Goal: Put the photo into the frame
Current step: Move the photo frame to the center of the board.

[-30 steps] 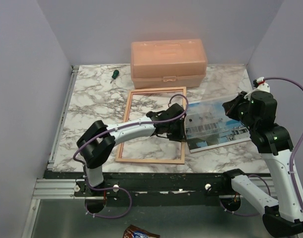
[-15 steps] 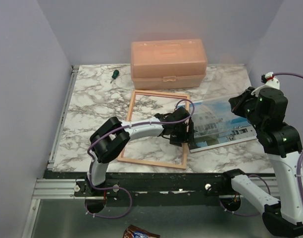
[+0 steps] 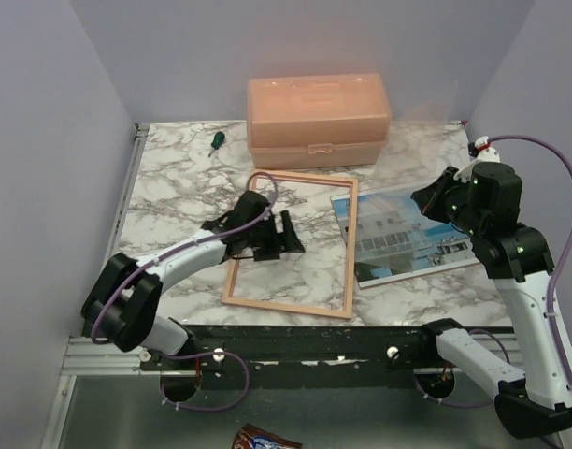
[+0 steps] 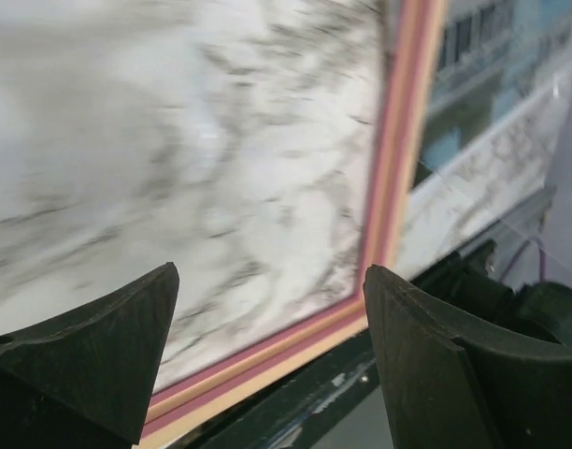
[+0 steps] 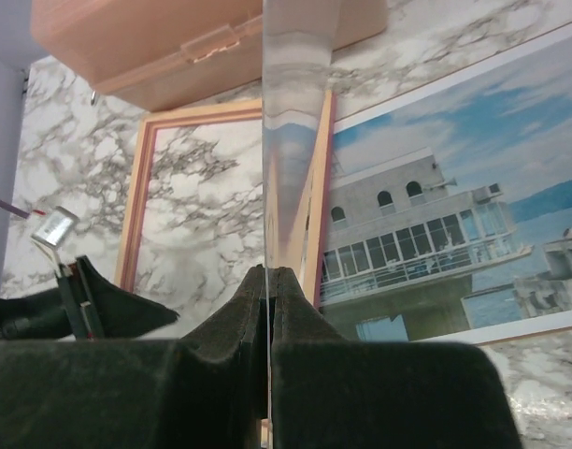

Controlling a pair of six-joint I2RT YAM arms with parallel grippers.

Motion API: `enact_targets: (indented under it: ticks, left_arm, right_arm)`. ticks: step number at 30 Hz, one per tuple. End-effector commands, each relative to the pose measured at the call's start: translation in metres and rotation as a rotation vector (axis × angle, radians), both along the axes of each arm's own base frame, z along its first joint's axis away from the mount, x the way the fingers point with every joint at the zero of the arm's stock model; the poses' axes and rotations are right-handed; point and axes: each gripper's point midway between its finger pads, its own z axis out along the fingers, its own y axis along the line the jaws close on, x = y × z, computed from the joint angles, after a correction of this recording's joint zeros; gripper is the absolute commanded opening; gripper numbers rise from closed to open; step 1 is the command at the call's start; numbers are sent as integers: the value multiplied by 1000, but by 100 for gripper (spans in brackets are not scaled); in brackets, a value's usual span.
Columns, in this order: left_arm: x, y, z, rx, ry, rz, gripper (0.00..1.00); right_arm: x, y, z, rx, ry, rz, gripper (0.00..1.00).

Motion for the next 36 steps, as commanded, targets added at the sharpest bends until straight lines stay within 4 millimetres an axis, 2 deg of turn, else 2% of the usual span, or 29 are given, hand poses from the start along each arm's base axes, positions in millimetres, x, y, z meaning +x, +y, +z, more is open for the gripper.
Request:
enact_targets:
  ticks: [1,4,7,9,11,16,20,26,32,36]
  left_arm:
    - [8,92,-15,155,-34,146,81]
    - [8,145,-21,354,-63,252,80]
    - [2,188,-30,560,-48,330,80]
    - [-4,205,-38,649,-23,351,78]
    - [-9,210,-48,685,3,349,77]
    - [-15,200,-69,652,58,312,73]
    - [-16,192,-76,618,80,287,64]
    - [-20,183,-77,572,65,261,38]
    - [-33,175,-81,566,68,220,14]
    - [-46,162,-77,551,65,198,10]
  right_arm:
    - [4,30,-3,99,3,128,1]
    - [6,40,-8,130,23,164,1]
    - [7,45,-12,150,36,183,1]
    - [8,50,-14,167,47,201,1]
    - [8,54,-17,183,57,216,1]
    - [8,59,-24,203,82,235,1]
    - [7,60,-25,210,86,236,1]
    - [6,63,-25,225,91,246,1]
    - [6,65,-25,232,96,257,1]
    - [5,67,-23,242,91,264,1]
